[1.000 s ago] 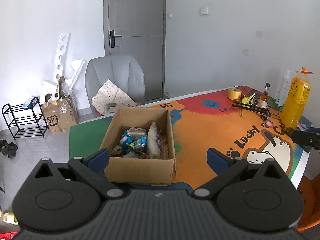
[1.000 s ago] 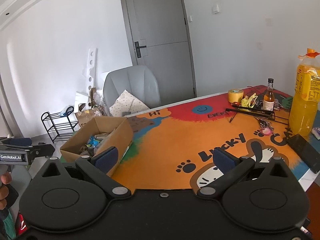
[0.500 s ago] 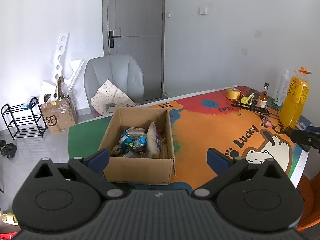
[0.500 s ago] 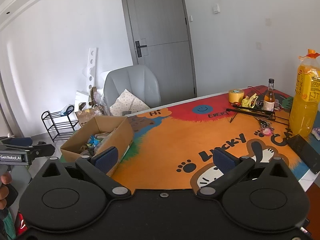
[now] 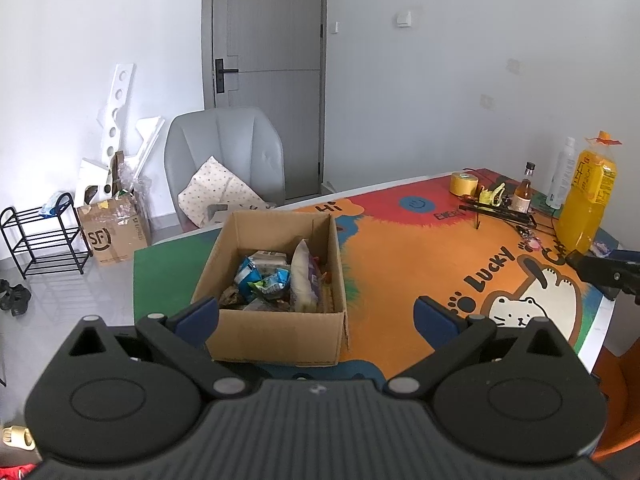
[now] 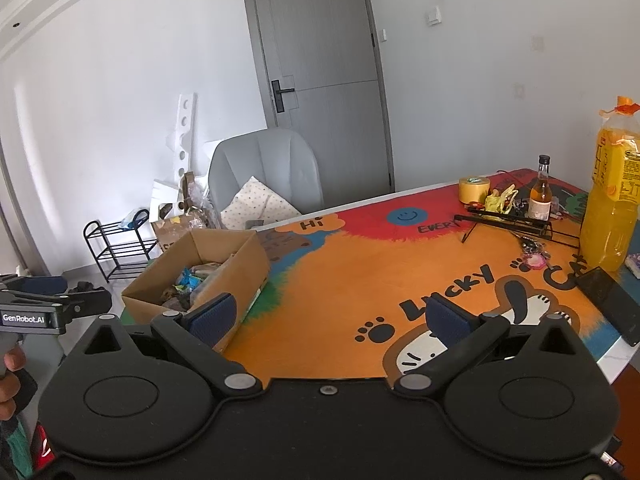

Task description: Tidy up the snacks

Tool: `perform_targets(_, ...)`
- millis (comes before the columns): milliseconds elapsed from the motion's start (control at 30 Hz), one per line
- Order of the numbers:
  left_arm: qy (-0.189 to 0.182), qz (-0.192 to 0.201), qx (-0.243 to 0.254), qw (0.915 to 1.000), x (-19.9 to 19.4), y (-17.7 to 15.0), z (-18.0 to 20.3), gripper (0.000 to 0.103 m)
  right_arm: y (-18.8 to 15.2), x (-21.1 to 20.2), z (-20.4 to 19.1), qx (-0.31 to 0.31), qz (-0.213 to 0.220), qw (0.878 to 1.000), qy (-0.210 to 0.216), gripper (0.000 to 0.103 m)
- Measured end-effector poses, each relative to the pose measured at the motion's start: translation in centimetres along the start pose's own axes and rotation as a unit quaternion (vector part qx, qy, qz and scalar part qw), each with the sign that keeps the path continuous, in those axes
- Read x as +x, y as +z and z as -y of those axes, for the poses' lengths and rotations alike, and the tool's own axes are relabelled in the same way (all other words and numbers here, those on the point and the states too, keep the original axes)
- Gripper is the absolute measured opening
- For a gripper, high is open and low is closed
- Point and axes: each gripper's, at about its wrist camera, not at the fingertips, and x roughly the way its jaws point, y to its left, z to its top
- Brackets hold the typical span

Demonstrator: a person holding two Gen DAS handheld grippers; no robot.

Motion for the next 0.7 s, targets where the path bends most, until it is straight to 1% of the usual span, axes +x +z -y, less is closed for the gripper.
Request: perform_targets(700,-0.008,-0.003,-0.007,0.9999,0.06,-0.10,0.05,0.103,-0.11,0.16,0.03,-0.003,-0.002,1.000,-0.001,0.103)
